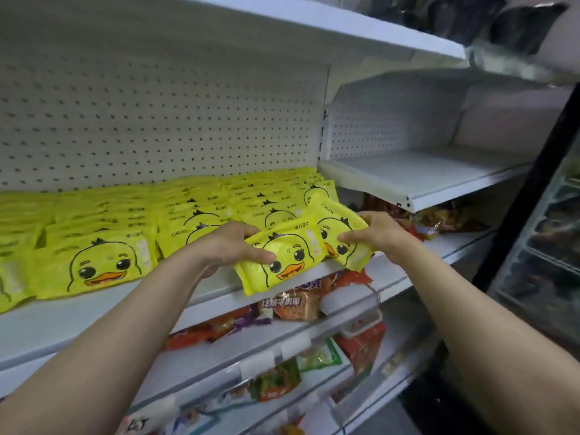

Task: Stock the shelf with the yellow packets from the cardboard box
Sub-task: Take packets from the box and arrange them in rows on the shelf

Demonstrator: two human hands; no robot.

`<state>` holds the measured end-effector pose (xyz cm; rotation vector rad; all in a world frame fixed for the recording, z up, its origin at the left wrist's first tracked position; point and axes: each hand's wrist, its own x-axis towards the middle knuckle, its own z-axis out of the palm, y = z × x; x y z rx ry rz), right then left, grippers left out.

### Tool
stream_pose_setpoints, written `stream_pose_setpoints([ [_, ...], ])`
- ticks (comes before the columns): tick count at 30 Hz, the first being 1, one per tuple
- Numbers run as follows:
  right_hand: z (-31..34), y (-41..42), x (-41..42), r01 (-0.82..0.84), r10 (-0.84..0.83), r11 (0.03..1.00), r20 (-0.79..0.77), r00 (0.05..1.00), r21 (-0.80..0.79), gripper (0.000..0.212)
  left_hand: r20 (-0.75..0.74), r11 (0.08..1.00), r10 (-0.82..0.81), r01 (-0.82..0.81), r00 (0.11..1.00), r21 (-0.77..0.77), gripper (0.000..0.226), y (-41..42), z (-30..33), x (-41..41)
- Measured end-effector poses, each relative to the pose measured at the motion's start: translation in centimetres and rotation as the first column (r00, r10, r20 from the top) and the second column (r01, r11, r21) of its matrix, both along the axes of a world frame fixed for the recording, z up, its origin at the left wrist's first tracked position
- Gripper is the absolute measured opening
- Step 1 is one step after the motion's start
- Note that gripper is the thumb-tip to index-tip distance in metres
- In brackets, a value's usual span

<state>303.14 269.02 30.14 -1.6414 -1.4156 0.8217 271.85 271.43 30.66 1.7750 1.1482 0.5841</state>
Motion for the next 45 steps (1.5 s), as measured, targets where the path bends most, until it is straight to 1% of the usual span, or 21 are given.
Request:
stream_pose_setpoints([
  [6,1.2,7.4,4.6,-0.179,0.198,0.980,0.298,0.934,-0.088,0.026,-0.012,0.997,0.076,-0.076,0.997,0.020,0.087,3.2,-0.4,4.5],
  [7,1.4,8.8,5.2,-0.206,0.231,0.972,0.327,0.916,-0.111,0.028,-0.017,0.996,0.092,-0.091,0.996,0.022,0.085,3.6,-0.3,5.1],
  [9,1.8,11.7,6.0,-0.266,0.305,0.952,0.425,0.852,-0.149,0.050,-0.041,0.993,0.113,-0.111,0.993,0.039,0.087,4.3,0.0,6.3],
  [10,2.0,13.1,6.3,-0.286,0.328,0.945,0.485,0.811,-0.160,0.054,-0.052,0.992,0.122,-0.120,0.991,0.048,0.088,4.7,0.2,6.9],
  [13,2.4,16.2,6.5,-0.327,0.359,0.930,0.595,0.719,-0.166,0.034,-0.074,0.987,0.153,-0.148,0.986,0.063,0.089,5.6,0.2,8.1],
  [14,2.7,16.9,6.5,-0.339,0.364,0.927,0.617,0.698,-0.164,0.034,-0.079,0.986,0.160,-0.156,0.984,0.061,0.089,5.7,0.1,8.5],
  [16,3.0,18.2,6.8,-0.349,0.361,0.924,0.666,0.653,-0.158,0.045,-0.089,0.984,0.177,-0.173,0.980,0.048,0.085,5.5,-0.2,9.1],
  [18,3.2,19.4,7.2,-0.341,0.336,0.929,0.719,0.609,-0.145,0.056,-0.090,0.982,0.188,-0.185,0.978,0.035,0.071,5.3,-0.6,9.6],
  [20,3.2,20.2,7.4,-0.335,0.307,0.934,0.750,0.586,-0.121,0.058,-0.106,0.980,0.199,-0.197,0.974,0.030,0.071,5.1,-0.9,9.9],
  [24,2.6,21.3,7.4,-0.333,0.272,0.940,0.751,0.601,-0.074,0.071,-0.143,0.970,0.243,-0.240,0.960,0.032,0.089,4.5,-0.8,10.3],
  [27,2.0,21.7,7.3,-0.344,0.247,0.939,0.741,0.624,-0.024,0.076,-0.150,0.963,0.270,-0.268,0.951,0.035,0.089,4.3,-0.6,11.0],
  [28,1.8,21.8,7.3,-0.343,0.232,0.939,0.734,0.639,0.003,0.076,-0.151,0.961,0.276,-0.274,0.949,0.034,0.083,4.3,-0.6,11.3],
  [31,1.0,21.8,7.5,-0.334,0.173,0.939,0.727,0.665,0.083,0.073,-0.129,0.957,0.291,-0.290,0.948,0.026,0.048,4.3,-0.1,12.8],
  [34,0.1,21.9,8.0,-0.315,0.140,0.940,0.697,0.704,0.129,0.073,-0.085,0.949,0.314,-0.312,0.946,0.039,0.035,4.7,0.0,14.2],
  [37,0.1,20.9,8.6,-0.326,0.117,0.904,0.572,0.812,0.278,0.056,-0.066,0.943,0.329,-0.324,0.942,0.073,0.037,5.3,0.1,15.2],
  [39,1.2,19.0,8.7,-0.389,0.278,0.877,0.363,0.889,0.282,0.046,-0.034,0.940,0.331,-0.327,0.943,0.094,0.036,5.7,0.1,15.8],
  [40,1.9,17.8,8.6,-0.472,0.415,0.851,0.259,0.872,0.229,0.043,-0.015,0.937,0.337,-0.334,0.941,0.103,0.036,5.9,0.1,16.1],
  [41,2.4,16.7,8.6,-0.573,0.538,0.803,0.212,0.816,0.164,0.040,0.000,0.935,0.338,-0.335,0.941,0.115,0.036,6.1,0.2,16.4],
  [42,2.9,15.7,8.5,-0.663,0.633,0.743,0.226,0.741,0.090,0.040,0.010,0.933,0.338,-0.336,0.941,0.131,0.036,6.2,0.2,16.7],
  [44,3.2,14.2,8.2,-0.741,0.701,0.670,0.369,0.611,-0.048,0.043,0.039,0.929,0.331,-0.333,0.943,0.161,0.035,6.5,0.4,17.4],
  [45,3.1,13.9,8.1,-0.727,0.661,0.683,0.486,0.572,-0.073,0.043,0.061,0.928,0.327,-0.333,0.943,0.168,0.033,6.6,0.4,17.8],
])
